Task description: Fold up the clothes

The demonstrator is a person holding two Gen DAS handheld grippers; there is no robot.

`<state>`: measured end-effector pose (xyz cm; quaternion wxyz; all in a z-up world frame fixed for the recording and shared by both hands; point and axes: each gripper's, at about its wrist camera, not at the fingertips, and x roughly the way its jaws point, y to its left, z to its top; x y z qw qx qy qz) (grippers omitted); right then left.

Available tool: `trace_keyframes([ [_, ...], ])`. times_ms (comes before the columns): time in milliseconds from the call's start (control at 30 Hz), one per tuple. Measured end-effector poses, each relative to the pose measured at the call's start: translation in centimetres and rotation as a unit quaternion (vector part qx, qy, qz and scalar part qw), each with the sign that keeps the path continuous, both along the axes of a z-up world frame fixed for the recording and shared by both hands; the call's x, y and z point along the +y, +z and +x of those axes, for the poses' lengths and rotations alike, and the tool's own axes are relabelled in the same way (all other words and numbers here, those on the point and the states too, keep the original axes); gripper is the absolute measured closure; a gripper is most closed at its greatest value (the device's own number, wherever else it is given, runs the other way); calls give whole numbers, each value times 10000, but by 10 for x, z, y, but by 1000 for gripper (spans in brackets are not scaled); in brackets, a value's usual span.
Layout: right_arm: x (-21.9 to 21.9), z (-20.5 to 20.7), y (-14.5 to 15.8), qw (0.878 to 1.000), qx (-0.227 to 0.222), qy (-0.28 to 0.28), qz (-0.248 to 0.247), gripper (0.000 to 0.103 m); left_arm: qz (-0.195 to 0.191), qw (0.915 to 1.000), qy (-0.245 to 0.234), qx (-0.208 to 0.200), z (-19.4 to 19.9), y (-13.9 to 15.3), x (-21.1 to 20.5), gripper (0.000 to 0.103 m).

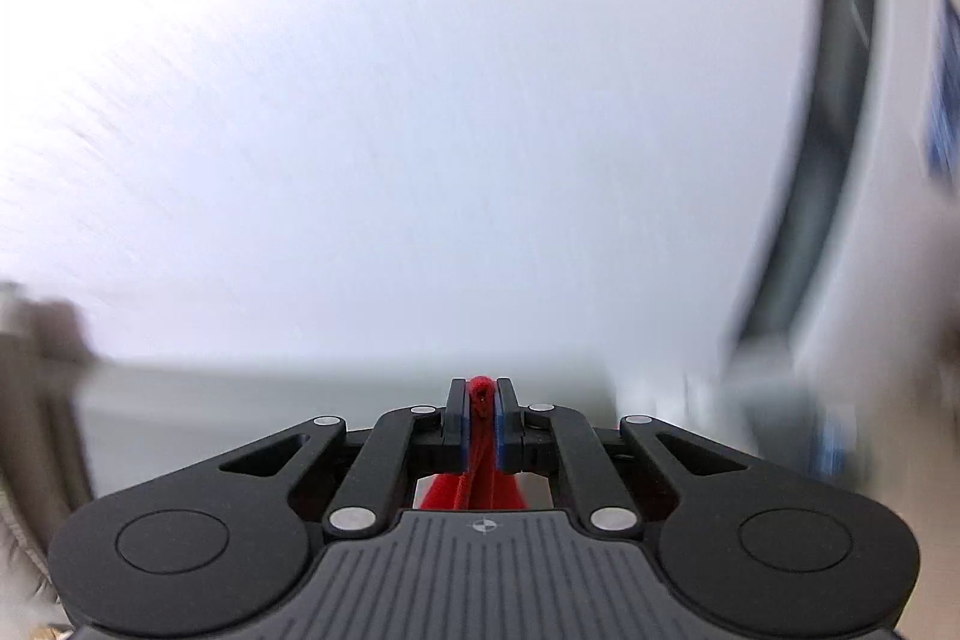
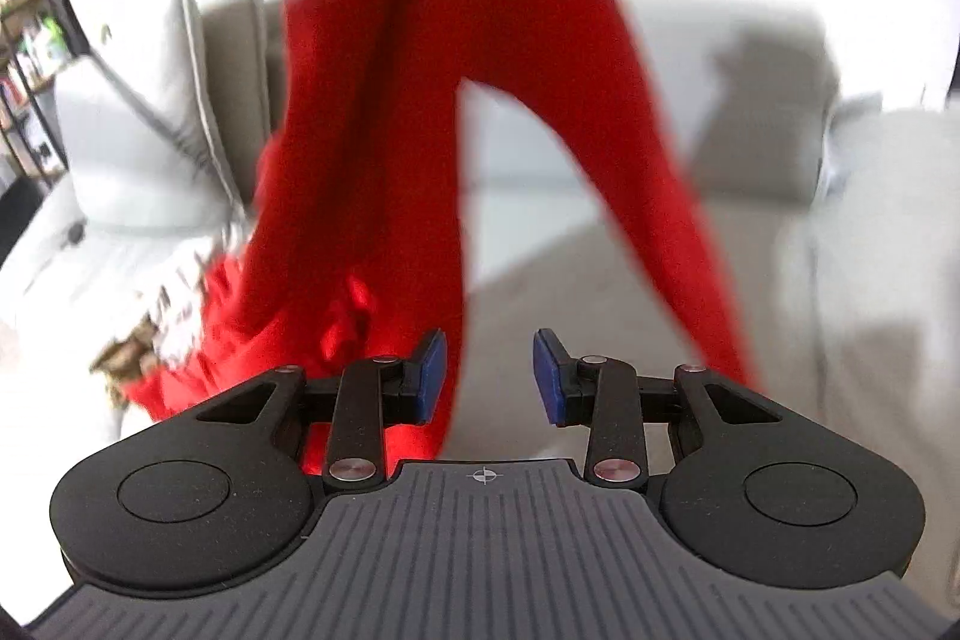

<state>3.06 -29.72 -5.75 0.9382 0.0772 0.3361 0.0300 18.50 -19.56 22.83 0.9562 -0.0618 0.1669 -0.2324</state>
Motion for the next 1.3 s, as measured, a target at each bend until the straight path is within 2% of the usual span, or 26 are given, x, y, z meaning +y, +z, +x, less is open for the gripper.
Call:
trace_keyframes([
  [33,0,-7,12,9998,-165,-36,-87,65,-203,9996,162,-144,-13,16,9,97],
  [100,0,-22,32,9986,-462,-120,-239,65,-801,9928,680,-571,-58,58,37,97],
  [233,0,-51,54,9959,-806,-236,-326,65,-912,9882,996,-718,-112,60,62,97],
  [333,4,-66,55,9957,-842,-216,-315,65,-745,9928,934,-58,-124,18,70,97],
  [367,6,-70,53,9961,-824,-174,-280,64,-656,9931,868,434,-120,-9,73,97],
  [400,10,-74,48,9966,-803,-71,-197,64,-576,9911,816,884,-116,-34,76,97],
  [467,18,-76,42,9967,-807,106,-47,60,-469,9838,803,1535,-111,-78,80,97],
  [567,46,-77,27,9959,-767,430,203,54,-441,9737,920,2039,-117,-130,100,97],
  [600,55,-77,23,9956,-743,515,242,53,-494,9704,948,2166,-118,-139,105,97],
  [667,75,-74,12,9953,-718,600,255,49,-562,9660,954,2335,-114,-139,117,97],
  [700,84,-72,7,9953,-718,606,254,44,-540,9663,944,2333,-112,-134,118,97],
  [733,92,-69,3,9953,-730,584,247,37,-509,9681,910,2281,-112,-124,118,97],
  [800,112,-65,-5,9959,-800,374,189,30,-466,9722,810,2148,-115,-101,119,97],
  [933,150,-59,-12,9950,-981,-29,208,26,-441,9758,565,2065,-120,-66,84,97],
  [1133,174,-36,-10,9903,-1179,-724,114,23,-466,9803,337,1890,-140,-57,72,97],
  [1233,175,-16,-11,9855,-1168,-1187,332,23,-441,9826,230,1791,-145,-53,70,97],
  [1300,176,-11,-8,9836,-1198,-1293,379,23,-416,9839,176,1727,-148,-52,69,97],
])
